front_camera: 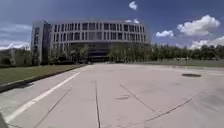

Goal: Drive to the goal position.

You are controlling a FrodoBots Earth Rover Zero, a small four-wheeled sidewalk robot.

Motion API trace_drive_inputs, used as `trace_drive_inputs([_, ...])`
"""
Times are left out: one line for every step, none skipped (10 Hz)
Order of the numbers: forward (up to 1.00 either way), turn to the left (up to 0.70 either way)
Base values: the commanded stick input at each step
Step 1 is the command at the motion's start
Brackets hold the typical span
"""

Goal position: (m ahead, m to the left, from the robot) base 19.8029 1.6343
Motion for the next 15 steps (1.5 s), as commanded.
trace_drive_inputs([0.85,0.01])
trace_drive_inputs([0.85,0.01])
trace_drive_inputs([0.85,0.01])
trace_drive_inputs([0.85,0.01])
trace_drive_inputs([0.85,0.01])
trace_drive_inputs([0.85,0.01])
trace_drive_inputs([0.85,0.01])
trace_drive_inputs([0.85,0.01])
trace_drive_inputs([0.85,0.01])
trace_drive_inputs([0.85,0.01])
trace_drive_inputs([0.85,0.01])
trace_drive_inputs([0.85,0.01])
trace_drive_inputs([0.85,0.01])
trace_drive_inputs([0.85,0.01])
trace_drive_inputs([0.85,0.01])
